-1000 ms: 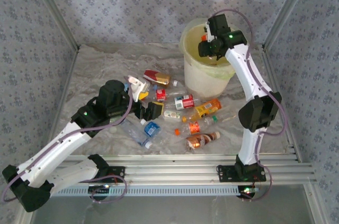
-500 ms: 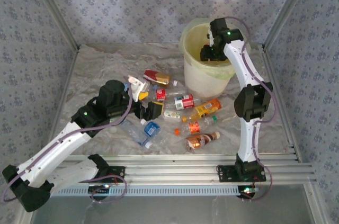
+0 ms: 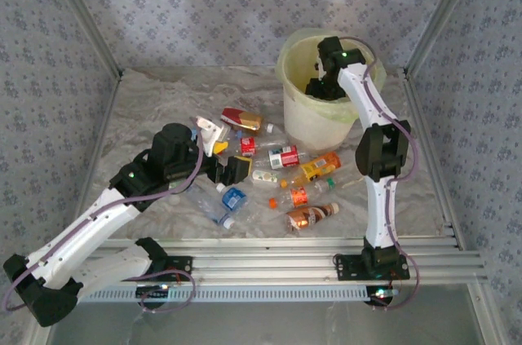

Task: Put the plastic bottles in the bin

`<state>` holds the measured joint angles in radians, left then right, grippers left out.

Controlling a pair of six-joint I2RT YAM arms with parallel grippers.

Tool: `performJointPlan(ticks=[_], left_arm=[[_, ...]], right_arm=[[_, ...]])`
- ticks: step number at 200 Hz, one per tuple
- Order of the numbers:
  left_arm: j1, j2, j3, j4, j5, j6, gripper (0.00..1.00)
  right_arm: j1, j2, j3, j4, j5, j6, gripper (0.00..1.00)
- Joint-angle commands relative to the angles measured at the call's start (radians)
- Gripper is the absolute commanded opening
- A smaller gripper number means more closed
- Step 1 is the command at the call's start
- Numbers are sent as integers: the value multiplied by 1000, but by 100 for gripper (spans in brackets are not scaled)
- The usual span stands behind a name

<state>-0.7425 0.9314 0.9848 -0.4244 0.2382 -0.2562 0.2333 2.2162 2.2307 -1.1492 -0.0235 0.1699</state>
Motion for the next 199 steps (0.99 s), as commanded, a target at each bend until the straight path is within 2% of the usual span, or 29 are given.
performJointPlan(ticks=[1,42,126,199], left_arm=[[-6,-18,8,-10,-9,-12,100],[-7,-27,0,-10,-13,-12,100],[-8,-43,-9,-14,-16,-12,100],[-7,-54,-14,-14,-16,-15,100]], right_arm=[[-3,29,11,-35,-5,20,51],[-1,31,-13,-25,3,23,53],[-1,-2,-34,-15,1,28,67],[-6,-44,-25,-21,-10,30,71]])
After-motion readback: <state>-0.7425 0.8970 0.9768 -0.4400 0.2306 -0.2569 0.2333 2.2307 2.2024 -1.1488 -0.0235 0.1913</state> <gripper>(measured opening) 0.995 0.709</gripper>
